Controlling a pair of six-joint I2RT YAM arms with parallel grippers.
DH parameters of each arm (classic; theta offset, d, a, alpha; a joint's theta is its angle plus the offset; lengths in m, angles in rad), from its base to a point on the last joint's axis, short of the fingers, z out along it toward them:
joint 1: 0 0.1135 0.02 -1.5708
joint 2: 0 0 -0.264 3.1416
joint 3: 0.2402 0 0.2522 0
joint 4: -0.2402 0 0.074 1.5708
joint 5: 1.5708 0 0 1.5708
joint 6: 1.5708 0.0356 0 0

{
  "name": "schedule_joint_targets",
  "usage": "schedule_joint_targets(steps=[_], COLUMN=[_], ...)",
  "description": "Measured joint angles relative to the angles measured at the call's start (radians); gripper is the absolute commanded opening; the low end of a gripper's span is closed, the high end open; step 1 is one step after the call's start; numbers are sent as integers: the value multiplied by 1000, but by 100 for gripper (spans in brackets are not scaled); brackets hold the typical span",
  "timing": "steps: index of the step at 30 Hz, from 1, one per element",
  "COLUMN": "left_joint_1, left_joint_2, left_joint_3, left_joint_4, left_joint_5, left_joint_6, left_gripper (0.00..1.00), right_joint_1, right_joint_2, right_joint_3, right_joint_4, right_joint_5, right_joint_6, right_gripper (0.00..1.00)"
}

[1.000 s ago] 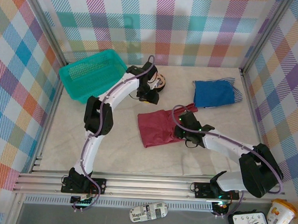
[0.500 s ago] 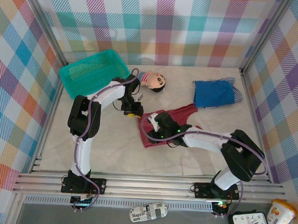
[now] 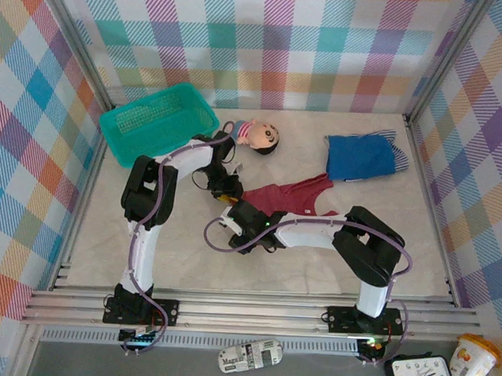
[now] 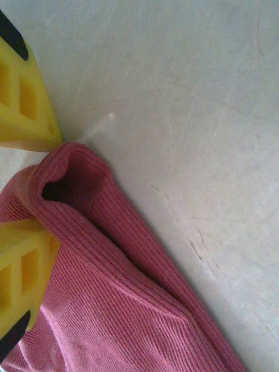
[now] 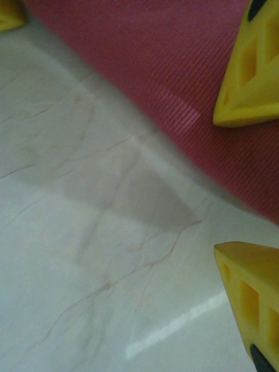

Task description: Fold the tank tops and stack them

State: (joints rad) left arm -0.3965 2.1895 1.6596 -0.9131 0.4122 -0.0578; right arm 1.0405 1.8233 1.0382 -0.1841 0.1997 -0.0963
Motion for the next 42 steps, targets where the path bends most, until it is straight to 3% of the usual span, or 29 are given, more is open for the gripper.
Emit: schedule_joint_targets(steps=[2, 7, 12, 21, 29, 34, 42], left_joint_1=[5, 8, 21, 125, 121, 71, -26], left_joint_2=[2, 10, 6, -178, -368, -338, -116], left_joint_3=[0, 0, 1, -109, -143, -43, 271], left_joint_4=[-1, -1, -5, -143, -228, -275, -329], left_joint_5=[8, 24, 17, -151, -179, -159, -140], left_joint_6=[3, 22, 26, 49, 16, -9, -10], left_gripper=[24, 1, 0, 0, 0, 0, 0], right_joint_1=[0, 1, 0, 80, 60, -63, -231], right_joint_2=[5, 18, 13, -27, -249, -391, -499], right_joint_3=[1, 29, 36, 80, -3, -144, -303], right_joint_4=[-19, -59, -71, -61, 13, 95, 195], right_joint_5=[18, 48, 47, -48, -163, -281, -423], right_joint_6=[2, 19, 32, 75, 219, 350, 558], right_gripper=[50, 24, 11, 9, 9, 9, 7])
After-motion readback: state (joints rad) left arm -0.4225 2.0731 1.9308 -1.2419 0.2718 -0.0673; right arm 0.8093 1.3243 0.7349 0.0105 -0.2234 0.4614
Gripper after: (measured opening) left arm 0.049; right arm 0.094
